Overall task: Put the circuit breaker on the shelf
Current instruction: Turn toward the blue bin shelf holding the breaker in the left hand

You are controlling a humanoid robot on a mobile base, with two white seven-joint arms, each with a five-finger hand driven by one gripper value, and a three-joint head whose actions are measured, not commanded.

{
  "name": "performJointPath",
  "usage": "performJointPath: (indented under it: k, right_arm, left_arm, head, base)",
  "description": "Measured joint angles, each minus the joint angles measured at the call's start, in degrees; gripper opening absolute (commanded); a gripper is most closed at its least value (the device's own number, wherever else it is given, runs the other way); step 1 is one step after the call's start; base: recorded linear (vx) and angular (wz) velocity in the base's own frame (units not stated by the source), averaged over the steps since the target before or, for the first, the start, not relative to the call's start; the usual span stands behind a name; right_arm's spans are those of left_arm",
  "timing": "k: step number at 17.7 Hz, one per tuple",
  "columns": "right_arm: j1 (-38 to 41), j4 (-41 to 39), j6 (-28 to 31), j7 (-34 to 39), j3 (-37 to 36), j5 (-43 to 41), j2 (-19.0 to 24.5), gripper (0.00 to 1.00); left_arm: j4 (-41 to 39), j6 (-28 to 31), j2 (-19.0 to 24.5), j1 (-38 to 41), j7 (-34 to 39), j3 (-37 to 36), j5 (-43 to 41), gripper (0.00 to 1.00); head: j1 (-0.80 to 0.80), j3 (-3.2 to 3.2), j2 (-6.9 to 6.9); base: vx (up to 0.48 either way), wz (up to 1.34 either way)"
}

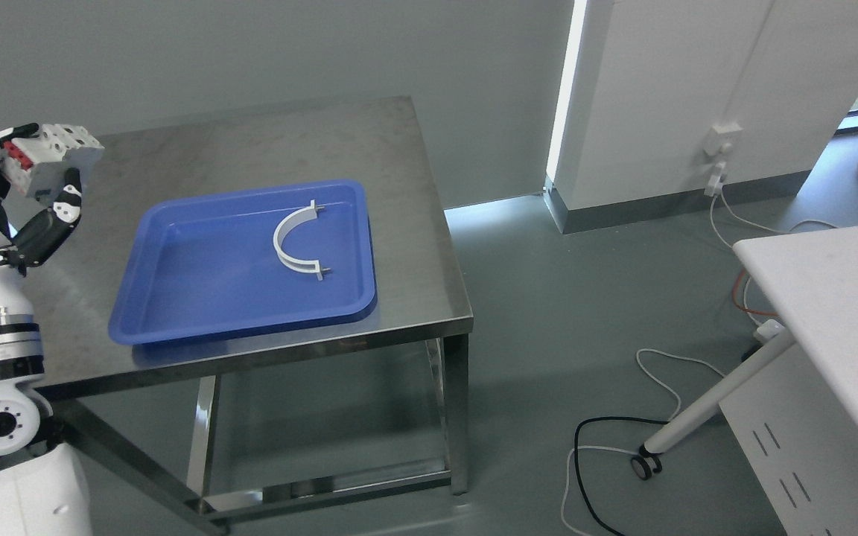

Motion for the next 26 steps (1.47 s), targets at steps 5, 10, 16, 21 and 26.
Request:
performJointPath:
  k: [5,10,16,21,26]
  right_arm:
    - [0.0,0.0,0.0,0.3,0.0,0.0,0.0,1.00]
    - [0.0,0.0,0.0,0.4,0.0,0.0,0.0,1.00]
    - [0.0,0.0,0.0,0.4,0.0,0.0,0.0,1.00]
    - [0.0,0.0,0.0,0.5,0.0,0.0,0.0,1.00]
    - [0.0,0.0,0.0,0.5,0.0,0.0,0.0,1.00]
  left_arm:
    - [-3.0,3.7,-2.2,2.2,0.8,0.3,1.2,0.21]
    - [-5.6,4.9,-3.8,3.3,1.0,0.4,2.0,0.21]
    - [-7.3,5.1,-4.7,3.6,1.0,0.4,2.2,0.21]
    - [-8.8,4.9,-5.2,3.8,-1.4,0.4,2.3,0.21]
    - [-10.4,3.8,-5.5,4.1,-2.9,-0.1,2.4,0.21]
  head:
    - [0.00,0.00,0.00]
    - [0.00,0.00,0.00]
    - [0.00,0.00,0.00]
    - [0.00,0.00,0.00]
    - [0.00,0.00,0.00]
  base:
    - [-0.281,0.01]
    - [-0.393,0.02]
    - [-0.416,0.19]
    - [-0.368,0.46]
    - [-0.251,1.31]
